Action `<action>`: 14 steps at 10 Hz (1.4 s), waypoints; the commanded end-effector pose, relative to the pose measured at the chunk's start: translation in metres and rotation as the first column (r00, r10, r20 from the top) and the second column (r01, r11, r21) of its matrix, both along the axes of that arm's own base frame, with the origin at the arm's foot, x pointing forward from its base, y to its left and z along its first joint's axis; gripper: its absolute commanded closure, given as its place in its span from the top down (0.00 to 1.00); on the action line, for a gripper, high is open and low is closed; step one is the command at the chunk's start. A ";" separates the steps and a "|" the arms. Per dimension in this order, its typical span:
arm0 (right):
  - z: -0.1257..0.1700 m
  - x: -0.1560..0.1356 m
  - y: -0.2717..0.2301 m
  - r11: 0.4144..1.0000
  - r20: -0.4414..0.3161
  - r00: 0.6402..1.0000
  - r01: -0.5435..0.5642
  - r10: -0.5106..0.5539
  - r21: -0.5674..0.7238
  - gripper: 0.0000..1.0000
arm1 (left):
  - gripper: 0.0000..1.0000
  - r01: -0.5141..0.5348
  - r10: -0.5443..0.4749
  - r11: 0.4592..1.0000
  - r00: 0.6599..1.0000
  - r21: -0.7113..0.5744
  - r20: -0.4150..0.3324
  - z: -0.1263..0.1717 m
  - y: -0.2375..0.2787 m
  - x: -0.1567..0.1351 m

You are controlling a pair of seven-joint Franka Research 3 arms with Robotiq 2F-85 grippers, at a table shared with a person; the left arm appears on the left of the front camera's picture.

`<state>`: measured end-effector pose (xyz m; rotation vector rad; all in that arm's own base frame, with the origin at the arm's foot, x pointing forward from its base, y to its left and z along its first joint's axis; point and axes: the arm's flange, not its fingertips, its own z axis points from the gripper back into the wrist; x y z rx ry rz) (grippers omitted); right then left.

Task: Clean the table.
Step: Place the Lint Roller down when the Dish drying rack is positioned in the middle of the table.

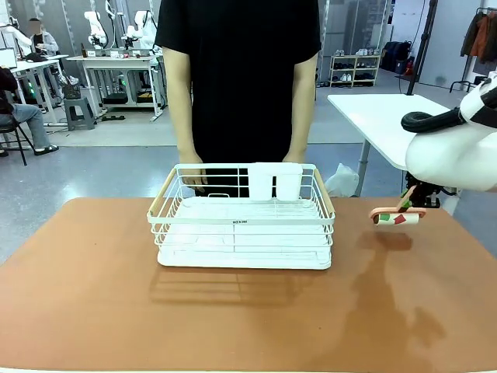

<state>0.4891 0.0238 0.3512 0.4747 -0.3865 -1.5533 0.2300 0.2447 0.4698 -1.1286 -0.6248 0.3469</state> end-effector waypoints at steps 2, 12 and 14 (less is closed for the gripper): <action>-0.002 0.010 0.010 1.000 -0.036 0.999 0.017 -0.016 0.025 0.21 | 1.00 0.009 -0.009 1.000 1.000 -0.009 0.024 0.002 0.003 0.000; -0.008 -0.001 0.013 0.999 -0.073 0.997 0.034 -0.032 0.019 0.87 | 1.00 0.009 -0.009 1.000 1.000 -0.009 0.024 0.002 0.003 0.000; -0.007 -0.018 0.016 1.000 -0.130 0.991 0.028 -0.027 0.005 1.00 | 1.00 0.009 -0.009 1.000 1.000 -0.009 0.024 0.002 0.003 0.000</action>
